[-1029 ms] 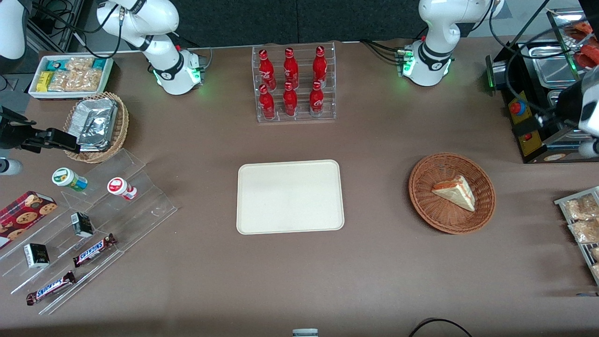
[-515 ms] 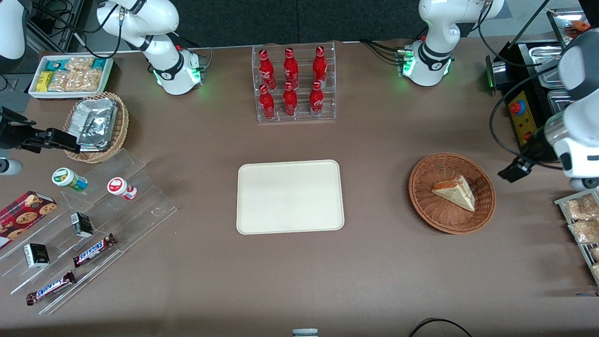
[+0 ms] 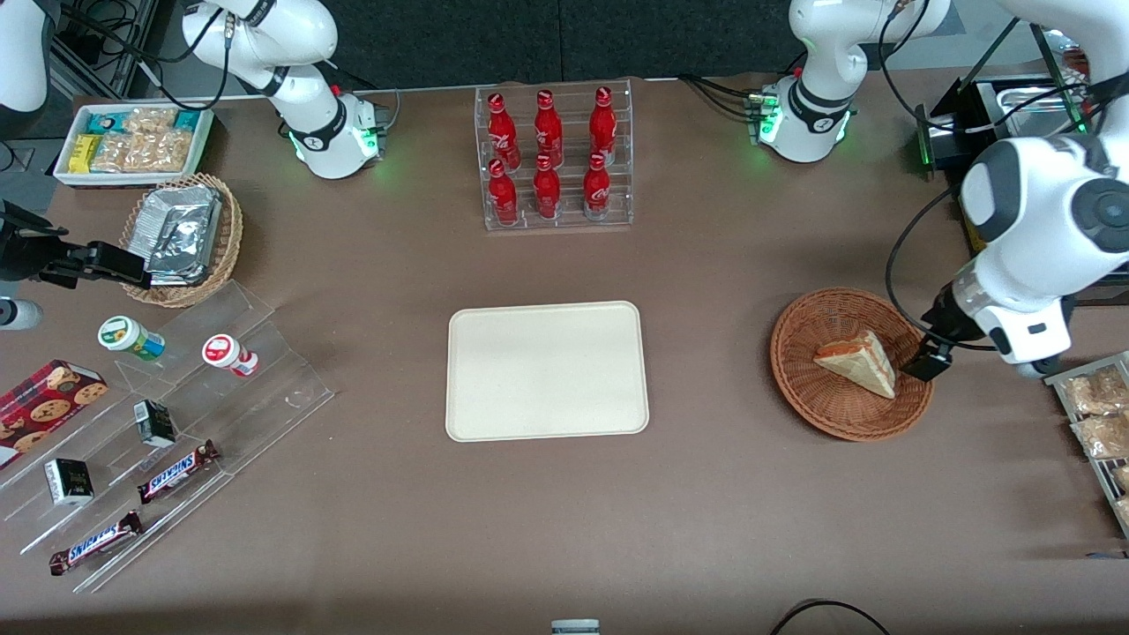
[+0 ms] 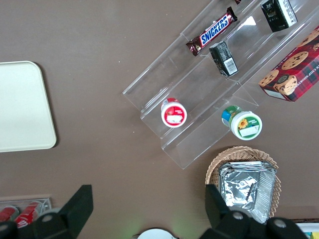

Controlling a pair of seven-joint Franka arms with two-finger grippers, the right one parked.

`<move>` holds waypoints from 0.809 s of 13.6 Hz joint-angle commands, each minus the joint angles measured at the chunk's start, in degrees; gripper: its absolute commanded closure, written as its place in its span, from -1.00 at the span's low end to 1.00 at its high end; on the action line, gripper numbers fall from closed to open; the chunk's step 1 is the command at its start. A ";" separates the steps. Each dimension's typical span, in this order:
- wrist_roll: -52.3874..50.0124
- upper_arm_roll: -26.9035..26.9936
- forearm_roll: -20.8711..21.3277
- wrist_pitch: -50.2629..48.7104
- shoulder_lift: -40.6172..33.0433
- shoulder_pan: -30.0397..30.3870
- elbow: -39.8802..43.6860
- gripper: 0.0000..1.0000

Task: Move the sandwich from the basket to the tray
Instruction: 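Lower the open left gripper around the sandwich in the basket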

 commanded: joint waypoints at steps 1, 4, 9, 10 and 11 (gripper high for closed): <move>-1.86 -0.07 -0.02 4.13 0.14 -0.35 -3.70 -1.00; -3.26 -0.07 -0.02 6.68 1.55 -0.35 -4.85 -1.00; -5.90 -0.07 0.16 9.58 4.28 -0.35 -6.69 -1.00; -6.86 -0.07 0.16 10.37 4.98 -0.35 -6.87 -1.00; -7.40 -0.07 0.25 10.64 5.68 -0.35 -6.96 -1.00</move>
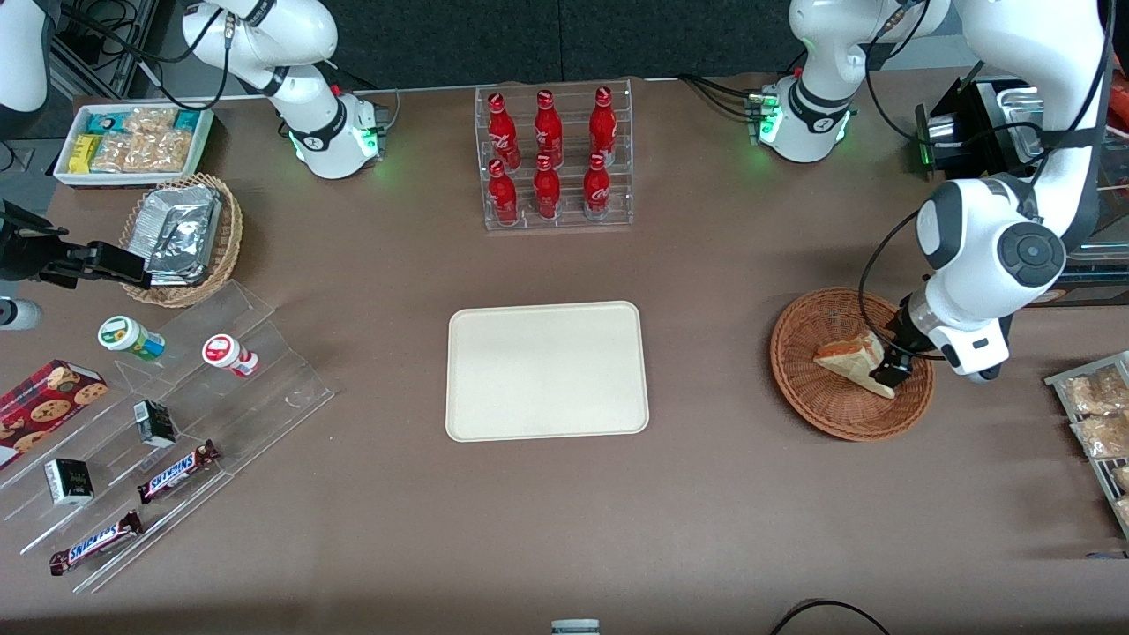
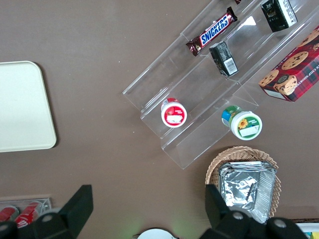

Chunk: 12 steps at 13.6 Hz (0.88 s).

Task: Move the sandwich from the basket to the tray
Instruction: 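Lower the open left gripper around the sandwich in the basket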

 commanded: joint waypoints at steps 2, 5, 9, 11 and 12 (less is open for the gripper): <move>-2.38 -0.04 0.33 1.91 1.18 -0.28 -1.00 -1.00; -2.99 -0.04 0.42 2.35 2.06 -0.36 -1.79 -1.00; -3.17 -0.04 0.42 2.35 2.41 -0.36 -1.97 -1.00; -3.26 -0.04 0.42 2.87 3.20 -0.45 -1.97 -1.00; -3.78 -0.04 0.42 3.40 3.55 -0.45 -1.97 -0.99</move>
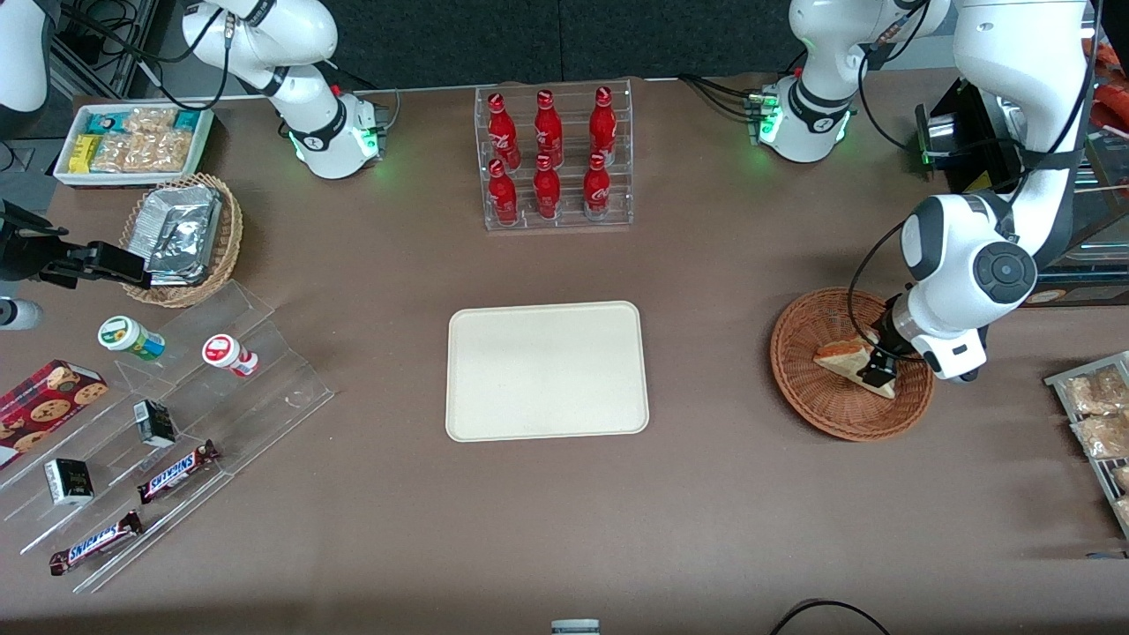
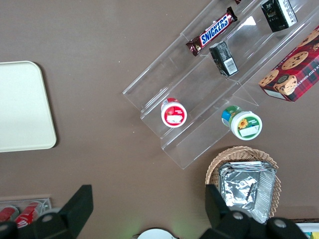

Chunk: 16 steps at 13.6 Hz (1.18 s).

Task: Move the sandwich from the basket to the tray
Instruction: 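Lower the open left gripper around the sandwich in the basket, then close the left gripper on the sandwich and lift it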

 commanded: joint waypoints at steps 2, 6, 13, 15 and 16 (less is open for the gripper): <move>-1.92 -0.04 0.42 2.43 1.48 -0.36 -0.80 -0.96; -3.94 -0.04 0.41 2.44 2.62 -0.62 -0.19 0.20; -3.95 -0.04 0.41 2.35 2.71 -0.62 0.43 1.00; -3.77 -0.04 0.50 1.47 2.54 -0.62 1.91 1.00; -3.16 -0.12 0.59 -0.53 2.19 -0.79 3.23 1.00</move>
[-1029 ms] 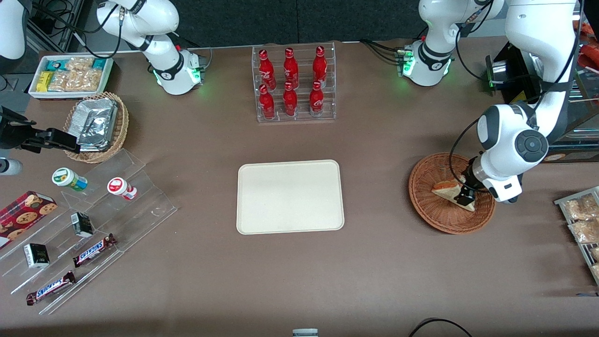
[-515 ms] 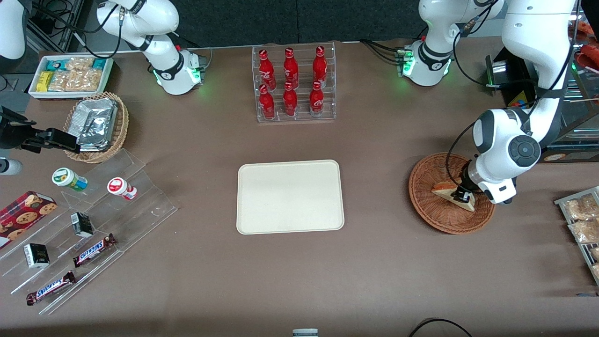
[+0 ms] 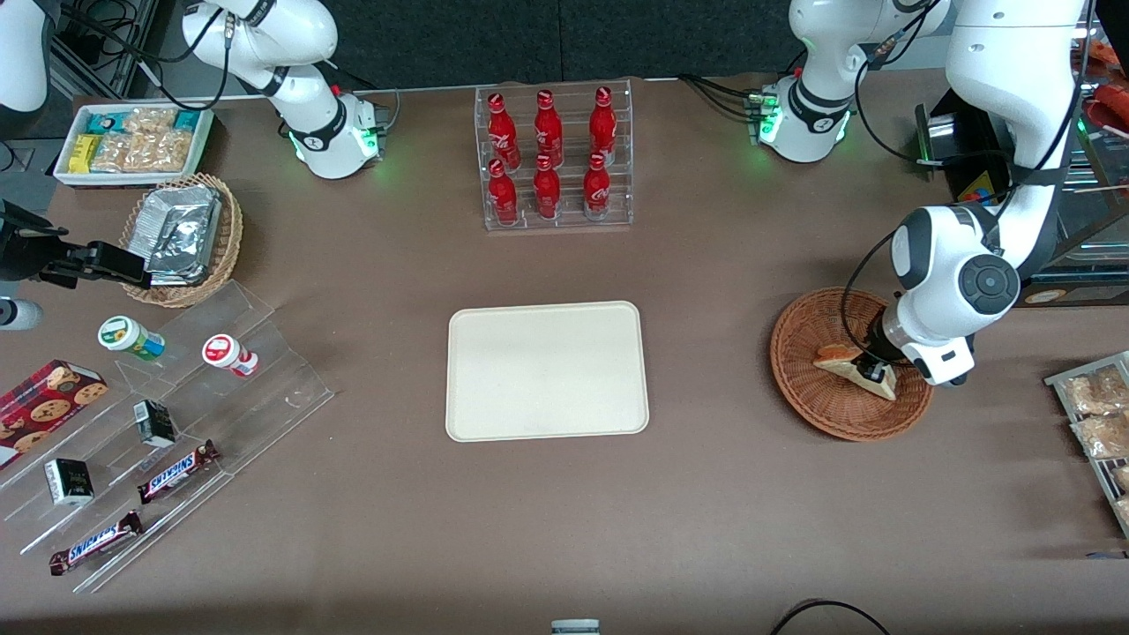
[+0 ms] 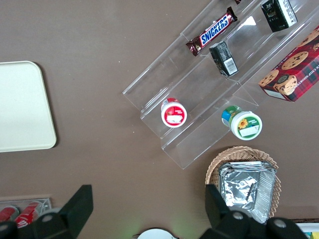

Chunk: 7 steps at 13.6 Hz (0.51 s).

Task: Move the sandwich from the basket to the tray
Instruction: 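Close the left gripper on the sandwich and lift it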

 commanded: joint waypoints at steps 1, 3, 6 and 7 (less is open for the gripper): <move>-0.37 -0.11 0.55 -6.02 -0.73 -0.93 4.83 1.00; -0.19 -0.11 2.38 -16.11 -0.64 -4.08 11.68 1.00; -0.28 -0.20 2.57 -25.20 -0.29 -9.09 19.34 1.00; -0.36 -0.12 2.92 -25.56 -0.20 -11.37 20.40 1.00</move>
